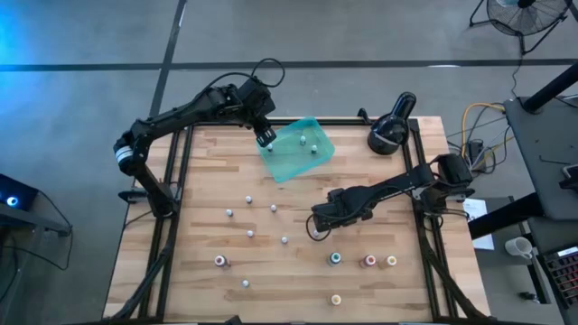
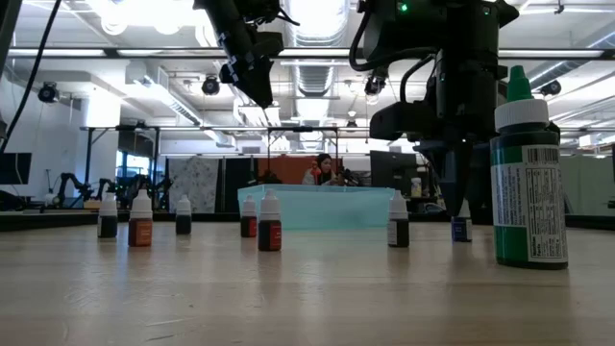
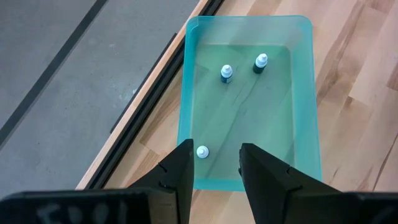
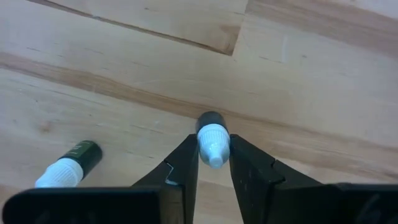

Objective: Pick & Place food coloring
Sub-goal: Put the red small food coloring into the green bin

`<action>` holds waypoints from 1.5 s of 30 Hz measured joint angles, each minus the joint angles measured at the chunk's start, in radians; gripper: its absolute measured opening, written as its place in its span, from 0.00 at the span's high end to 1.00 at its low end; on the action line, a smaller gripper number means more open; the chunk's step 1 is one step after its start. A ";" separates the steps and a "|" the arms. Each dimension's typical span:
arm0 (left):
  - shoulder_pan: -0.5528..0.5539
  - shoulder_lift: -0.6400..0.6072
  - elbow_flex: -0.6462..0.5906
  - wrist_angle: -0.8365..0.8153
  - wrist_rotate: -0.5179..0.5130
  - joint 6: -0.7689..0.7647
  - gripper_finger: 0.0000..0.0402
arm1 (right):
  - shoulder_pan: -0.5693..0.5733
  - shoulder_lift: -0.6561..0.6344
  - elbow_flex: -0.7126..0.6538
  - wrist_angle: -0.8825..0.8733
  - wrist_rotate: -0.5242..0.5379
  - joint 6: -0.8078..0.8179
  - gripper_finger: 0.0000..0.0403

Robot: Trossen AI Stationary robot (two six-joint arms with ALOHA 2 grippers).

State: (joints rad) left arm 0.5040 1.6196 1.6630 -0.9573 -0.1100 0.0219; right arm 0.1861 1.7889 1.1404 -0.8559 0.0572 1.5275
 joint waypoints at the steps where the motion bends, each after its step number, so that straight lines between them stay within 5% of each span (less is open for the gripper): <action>1: 0.000 0.000 0.000 0.000 0.000 0.000 0.74 | 0.000 0.000 0.000 -0.001 0.004 -0.006 0.81; 16: 0.000 0.000 0.000 0.000 0.000 0.000 0.74 | -0.134 -0.003 0.385 -0.335 0.299 -0.235 0.84; 32: 0.000 0.000 0.000 0.000 0.000 0.000 0.74 | -0.487 0.038 0.449 -0.083 0.136 -0.720 0.84; 45: 0.000 0.000 0.000 0.000 0.000 0.000 0.74 | -0.538 0.195 0.472 -0.050 0.069 -0.900 0.84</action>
State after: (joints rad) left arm 0.5041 1.6196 1.6630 -0.9573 -0.1101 0.0219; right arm -0.3524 1.9835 1.6127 -0.9059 0.1266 0.6279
